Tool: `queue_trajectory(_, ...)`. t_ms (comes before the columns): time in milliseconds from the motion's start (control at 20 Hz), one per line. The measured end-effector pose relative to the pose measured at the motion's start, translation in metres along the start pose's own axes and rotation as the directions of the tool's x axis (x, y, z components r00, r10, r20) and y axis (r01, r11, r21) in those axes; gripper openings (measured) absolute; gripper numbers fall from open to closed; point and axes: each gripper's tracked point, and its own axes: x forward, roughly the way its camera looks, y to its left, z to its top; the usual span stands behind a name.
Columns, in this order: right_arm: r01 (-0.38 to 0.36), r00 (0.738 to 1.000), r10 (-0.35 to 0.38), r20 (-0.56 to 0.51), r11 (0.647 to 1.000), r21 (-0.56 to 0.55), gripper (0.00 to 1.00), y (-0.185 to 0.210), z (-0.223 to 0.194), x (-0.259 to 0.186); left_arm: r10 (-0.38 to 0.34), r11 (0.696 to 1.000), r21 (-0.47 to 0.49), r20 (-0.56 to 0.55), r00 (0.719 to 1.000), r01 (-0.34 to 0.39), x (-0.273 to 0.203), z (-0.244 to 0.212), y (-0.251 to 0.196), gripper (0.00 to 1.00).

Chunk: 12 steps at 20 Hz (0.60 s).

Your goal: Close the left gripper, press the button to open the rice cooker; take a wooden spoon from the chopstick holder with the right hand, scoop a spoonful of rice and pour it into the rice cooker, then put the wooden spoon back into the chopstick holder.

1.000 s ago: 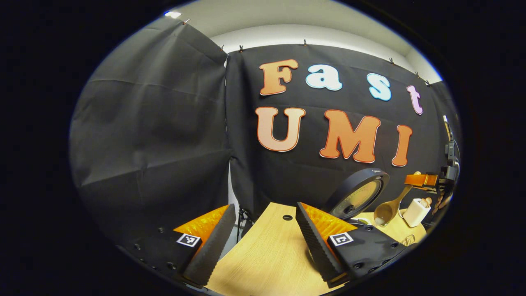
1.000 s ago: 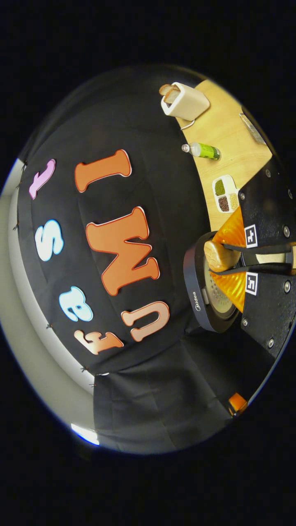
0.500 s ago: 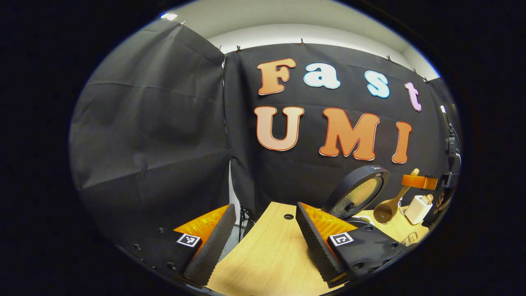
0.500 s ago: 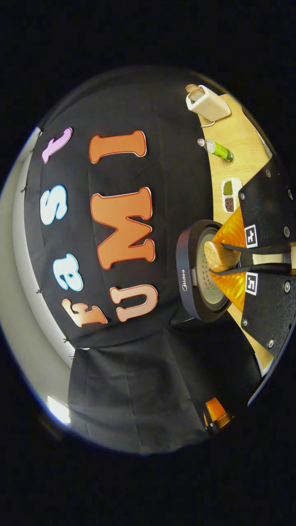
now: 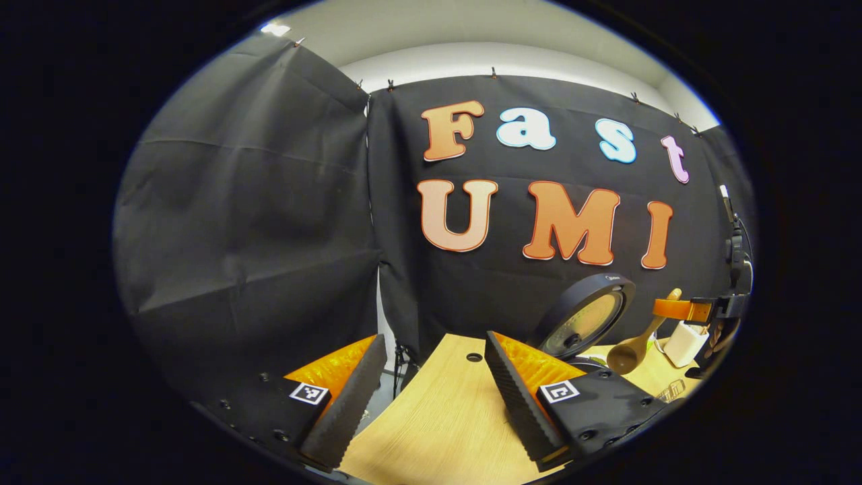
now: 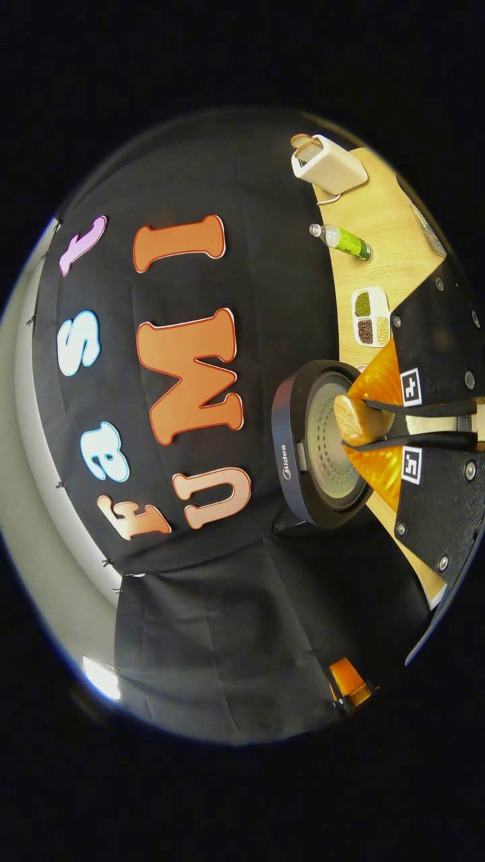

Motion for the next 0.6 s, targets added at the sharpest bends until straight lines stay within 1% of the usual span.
queue_trajectory(50,0.005,1.000,-0.005,0.006,1.000,0.011,0.07,-0.004,0.004,-0.005,0.001,1.000,0.004,0.007,1.000,-0.001,-0.001,0.002,0.001,0.98)
queue_trajectory(100,0.009,1.000,-0.010,0.016,1.000,0.023,0.07,-0.007,0.009,-0.010,0.013,1.000,0.007,0.012,1.000,-0.014,-0.002,0.004,0.003,0.95)
queue_trajectory(200,0.021,0.999,-0.023,0.036,0.999,0.049,0.07,-0.018,0.018,-0.022,0.015,1.000,0.012,0.015,1.000,-0.015,-0.003,0.005,0.005,0.97)
queue_trajectory(350,0.053,0.996,-0.059,0.064,0.995,0.082,0.07,-0.041,0.031,-0.047,-0.015,1.000,0.020,0.033,0.999,0.014,-0.007,0.011,-0.004,1.00)
queue_trajectory(400,0.069,0.994,-0.076,0.073,0.994,0.090,0.07,-0.050,0.035,-0.054,-0.023,0.999,0.025,0.040,0.999,0.022,-0.008,0.013,-0.008,0.95)
queue_trajectory(600,0.146,0.981,-0.159,0.108,0.983,0.113,0.07,-0.093,0.046,-0.091,-0.066,0.997,0.030,0.032,0.997,0.065,-0.010,0.010,-0.028,0.95)
